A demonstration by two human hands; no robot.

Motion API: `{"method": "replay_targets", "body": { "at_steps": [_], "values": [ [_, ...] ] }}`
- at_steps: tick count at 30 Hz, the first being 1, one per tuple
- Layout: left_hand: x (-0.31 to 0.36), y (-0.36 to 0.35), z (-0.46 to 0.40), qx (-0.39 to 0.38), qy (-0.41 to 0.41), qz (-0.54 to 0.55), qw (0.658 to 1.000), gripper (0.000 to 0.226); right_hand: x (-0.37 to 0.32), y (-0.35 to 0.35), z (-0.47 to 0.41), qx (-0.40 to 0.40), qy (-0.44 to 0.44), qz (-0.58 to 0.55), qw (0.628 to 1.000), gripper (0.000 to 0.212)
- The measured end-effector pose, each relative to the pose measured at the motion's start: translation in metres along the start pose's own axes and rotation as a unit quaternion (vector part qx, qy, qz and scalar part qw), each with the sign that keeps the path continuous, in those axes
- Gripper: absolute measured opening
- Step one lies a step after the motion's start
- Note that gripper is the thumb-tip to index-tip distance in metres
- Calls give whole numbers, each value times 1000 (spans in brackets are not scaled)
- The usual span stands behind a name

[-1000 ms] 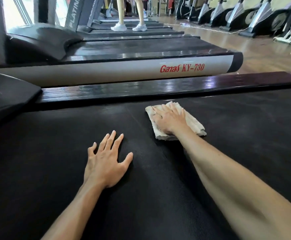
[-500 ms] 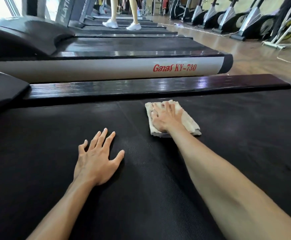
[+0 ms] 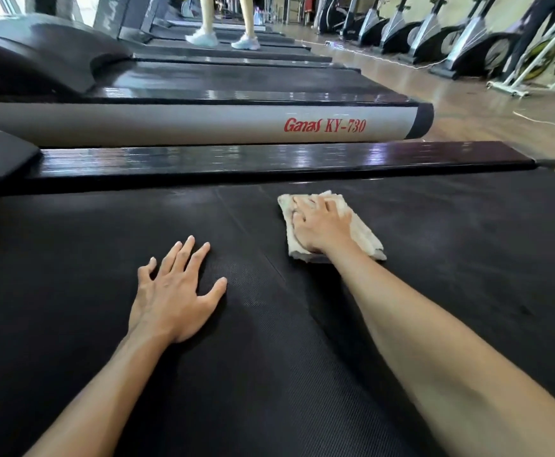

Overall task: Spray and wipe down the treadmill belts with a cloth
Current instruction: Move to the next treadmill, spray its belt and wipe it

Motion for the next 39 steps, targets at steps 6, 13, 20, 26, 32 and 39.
{"method": "replay_targets", "body": {
  "at_steps": [6, 13, 20, 26, 32, 39],
  "values": [
    [-2, -1, -3, 8, -5, -5, 1000, 93, -35, -10, 29, -35, 159, -28, 986, 68],
    [-2, -3, -3, 12, 2, -11, 1000, 79, 48, 11, 17, -7, 103, -42, 994, 58],
    [-4, -4, -5, 8, -5, -11, 1000, 96, -52, 6, -53, -16, 48, 15, 999, 54],
    [-6, -5, -6, 9, -9, -1, 1000, 97, -50, -8, -4, -24, 213, -42, 976, 57],
    [-2, -4, -4, 13, -14, 3, 1000, 96, 32, -4, -38, 23, 33, 18, 999, 70],
    [-2, -3, -4, 19, -7, 17, 1000, 90, -33, -6, -36, 14, 58, -18, 998, 55]
  ]
}}
Point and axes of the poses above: each hand's wrist, its own z-axis away from the middle knuckle, its own y-axis out of the back of the hand, x = y × z, the point moved 2 cm from there along -z, towards the middle knuckle, and after that the axes turned 3 degrees about -y, right-handed, at the moved point
